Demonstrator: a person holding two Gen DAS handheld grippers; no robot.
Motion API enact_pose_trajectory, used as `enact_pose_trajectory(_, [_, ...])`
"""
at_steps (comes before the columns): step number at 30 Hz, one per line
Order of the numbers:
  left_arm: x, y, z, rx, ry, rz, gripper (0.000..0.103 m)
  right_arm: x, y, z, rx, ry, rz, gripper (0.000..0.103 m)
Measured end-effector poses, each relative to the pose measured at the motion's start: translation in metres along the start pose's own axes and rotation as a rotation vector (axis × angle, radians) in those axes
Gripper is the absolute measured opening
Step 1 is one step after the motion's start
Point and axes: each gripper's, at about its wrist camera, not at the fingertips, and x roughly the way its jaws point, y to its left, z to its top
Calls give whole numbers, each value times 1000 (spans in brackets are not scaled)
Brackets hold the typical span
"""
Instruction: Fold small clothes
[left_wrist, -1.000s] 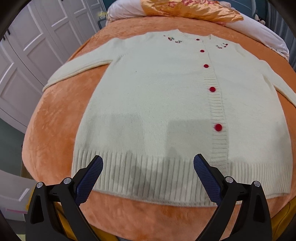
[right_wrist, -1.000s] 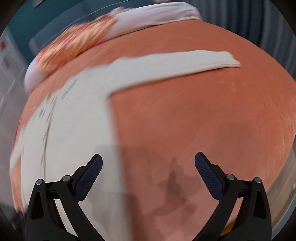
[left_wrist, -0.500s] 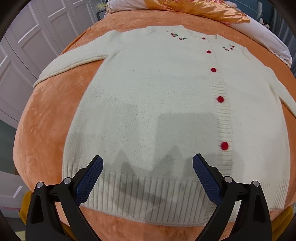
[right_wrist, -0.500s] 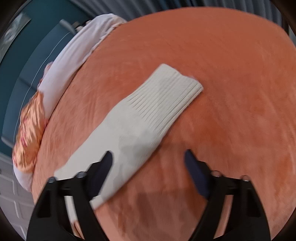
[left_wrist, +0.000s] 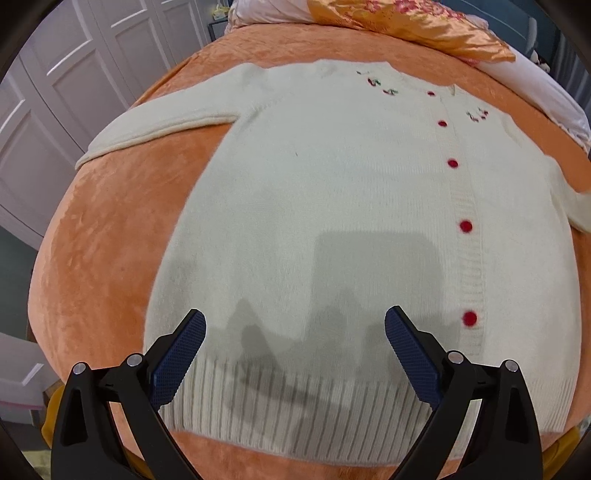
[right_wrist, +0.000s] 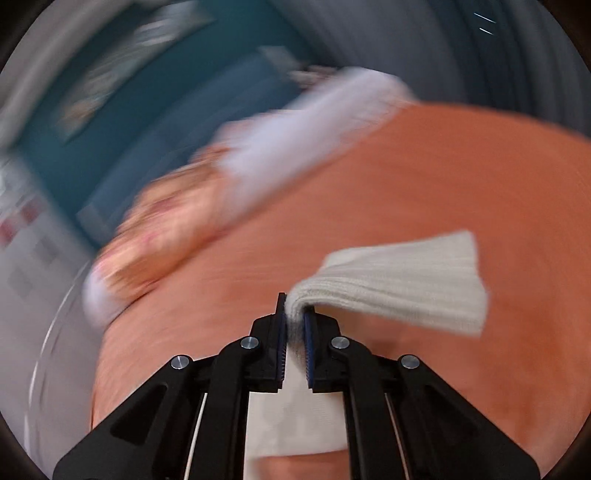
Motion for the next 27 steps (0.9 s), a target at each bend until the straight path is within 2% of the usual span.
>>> enact_pose_trajectory(2, [-3,3,6,-16,-18,-16,95,3,79,-15,-150,26,128,7])
enact_pose_trajectory(4, [-7,5,11,-32,-37,-33,95,10,137,-40,-256,75,215,7])
enact_pose_trajectory(6, [-12,9,16,-47,-55,-54,95,29,200,-82,-365,156,303,7])
enact_pose_trajectory(8, [-15,13,22,-67,-70,-83,95,46,238,-124,-442,233,340,8])
enact_pose_trajectory(10, [-17,18,30,-96,-81,-120,95,74,272,-185,-513,369,393,12])
enact_pose_trajectory(11, [-16,19,34,-107,-84,-140,96,85,283,-215,-550,428,404,15])
enact_pose_trajectory(12, [-15,21,41,-122,-88,-168,96,94,288,-235,-578,466,403,25])
enact_pose_trajectory(14, [-9,21,52,-133,-82,-207,96,101,287,-272,-612,517,370,30])
enact_pose_trajectory(16, [4,18,69,-156,-64,-284,96,97,272,-273,-561,521,368,30])
enact_pose_trajectory(19, [32,8,95,-191,-43,-371,96,72,229,-250,-414,457,362,39])
enact_pose_trajectory(21, [56,0,108,-212,-15,-377,96,55,185,-229,-310,412,306,47])
enact_pose_trajectory(24, [92,-10,124,-293,40,-412,95,41,122,-209,-162,404,204,47])
enact_pose_trajectory(27, [98,-15,132,-326,16,-403,95,45,75,-196,-48,406,133,47])
